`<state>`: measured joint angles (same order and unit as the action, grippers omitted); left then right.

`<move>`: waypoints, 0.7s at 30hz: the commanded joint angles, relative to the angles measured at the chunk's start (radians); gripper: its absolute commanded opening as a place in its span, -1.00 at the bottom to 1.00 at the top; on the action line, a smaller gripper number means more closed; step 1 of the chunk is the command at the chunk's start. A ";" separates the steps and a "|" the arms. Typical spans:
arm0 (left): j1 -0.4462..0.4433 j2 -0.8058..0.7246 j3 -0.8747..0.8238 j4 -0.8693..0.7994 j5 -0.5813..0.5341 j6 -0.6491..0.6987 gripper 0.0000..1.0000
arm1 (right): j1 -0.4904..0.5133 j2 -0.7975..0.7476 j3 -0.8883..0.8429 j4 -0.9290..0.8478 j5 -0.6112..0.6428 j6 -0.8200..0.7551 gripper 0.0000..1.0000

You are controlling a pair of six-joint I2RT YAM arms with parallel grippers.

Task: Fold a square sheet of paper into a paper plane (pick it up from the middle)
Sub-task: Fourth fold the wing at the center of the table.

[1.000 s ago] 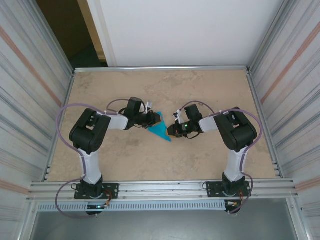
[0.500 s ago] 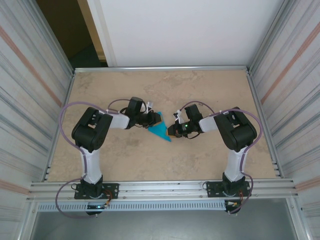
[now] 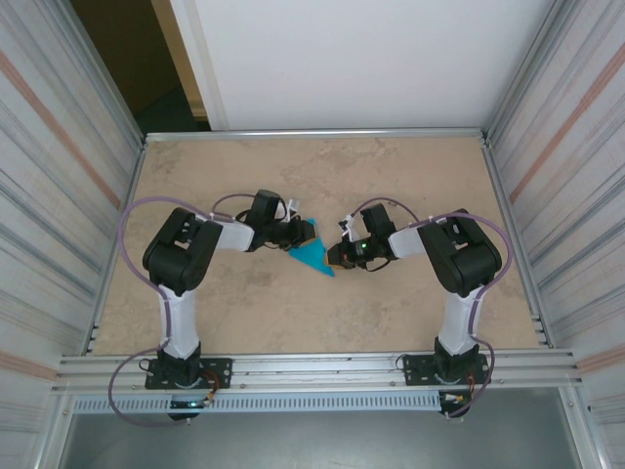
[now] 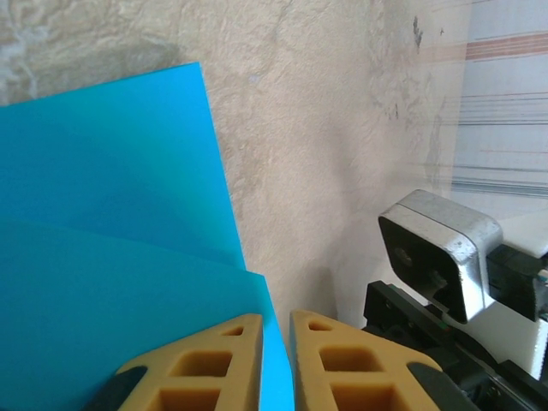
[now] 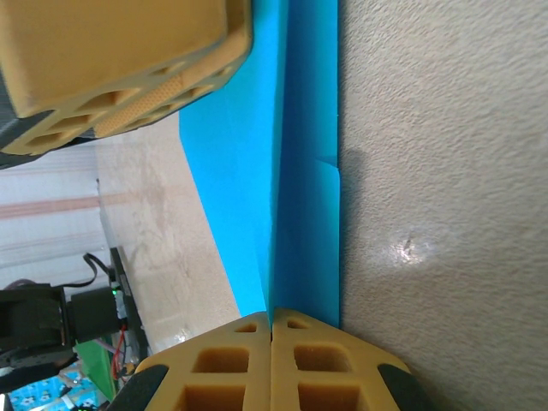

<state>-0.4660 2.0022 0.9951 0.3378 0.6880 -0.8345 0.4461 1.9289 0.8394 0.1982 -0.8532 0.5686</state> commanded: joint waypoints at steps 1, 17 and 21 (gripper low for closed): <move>-0.004 0.025 0.021 -0.020 0.008 0.020 -0.68 | -0.014 0.051 -0.035 -0.124 0.150 -0.018 -0.90; -0.005 0.046 0.023 -0.065 -0.010 0.043 -0.68 | -0.012 0.032 -0.029 -0.150 0.154 -0.018 -0.77; -0.005 0.046 0.018 -0.082 -0.024 0.051 -0.68 | -0.006 -0.017 -0.019 -0.189 0.139 -0.024 -0.69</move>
<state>-0.4667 2.0201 1.0084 0.3187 0.6880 -0.8165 0.4477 1.9114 0.8444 0.1680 -0.8436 0.5682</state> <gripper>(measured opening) 0.160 0.150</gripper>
